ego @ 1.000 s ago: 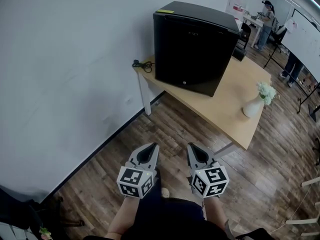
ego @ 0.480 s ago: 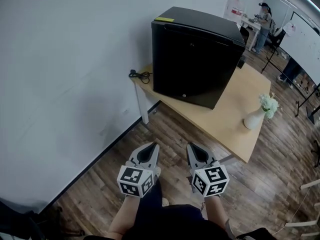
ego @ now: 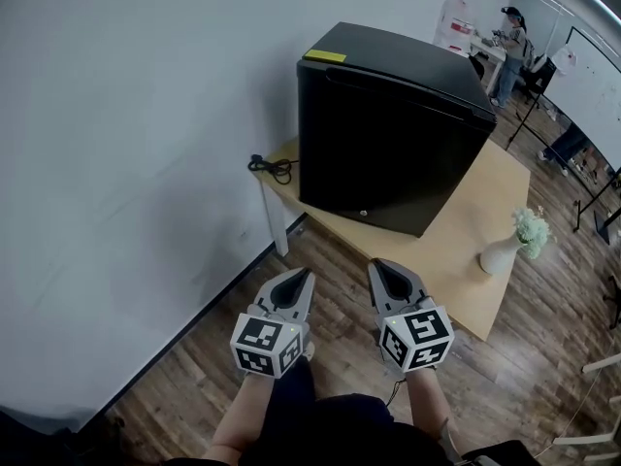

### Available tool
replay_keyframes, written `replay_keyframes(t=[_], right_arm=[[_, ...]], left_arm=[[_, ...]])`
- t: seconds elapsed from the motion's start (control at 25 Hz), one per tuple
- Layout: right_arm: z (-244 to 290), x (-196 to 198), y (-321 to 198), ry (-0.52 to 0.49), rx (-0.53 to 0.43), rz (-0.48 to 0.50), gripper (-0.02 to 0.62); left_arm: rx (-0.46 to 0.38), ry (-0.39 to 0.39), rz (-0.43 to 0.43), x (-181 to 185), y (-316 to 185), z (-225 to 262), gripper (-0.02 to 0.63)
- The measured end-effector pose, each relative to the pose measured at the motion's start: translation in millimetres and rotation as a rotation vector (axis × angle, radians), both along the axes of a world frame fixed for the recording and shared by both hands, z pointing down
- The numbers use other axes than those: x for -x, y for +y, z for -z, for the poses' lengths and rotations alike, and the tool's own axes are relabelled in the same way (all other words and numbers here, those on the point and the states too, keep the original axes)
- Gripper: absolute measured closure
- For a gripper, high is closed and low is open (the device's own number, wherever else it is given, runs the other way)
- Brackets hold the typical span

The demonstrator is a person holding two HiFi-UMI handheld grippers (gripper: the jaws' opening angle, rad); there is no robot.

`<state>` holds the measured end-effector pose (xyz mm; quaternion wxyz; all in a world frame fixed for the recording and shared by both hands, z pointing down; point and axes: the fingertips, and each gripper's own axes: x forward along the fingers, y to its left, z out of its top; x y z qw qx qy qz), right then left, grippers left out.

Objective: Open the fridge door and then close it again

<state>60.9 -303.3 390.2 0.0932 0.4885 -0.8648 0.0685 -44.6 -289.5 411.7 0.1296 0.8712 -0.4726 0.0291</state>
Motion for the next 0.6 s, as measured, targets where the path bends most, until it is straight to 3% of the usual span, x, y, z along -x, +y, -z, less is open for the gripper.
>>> replay_keyframes(t=[0.24, 0.6], right_arm=[[34, 12, -52, 0.025, -0.069, 0.015, 0.604], [94, 19, -125, 0.144, -0.214, 0.018, 0.604]], left_arm=[[-0.073, -0.004, -0.057, 1, -46, 32, 0.596], [-0.166, -0.031, -0.047, 25, -108, 62, 0.597]])
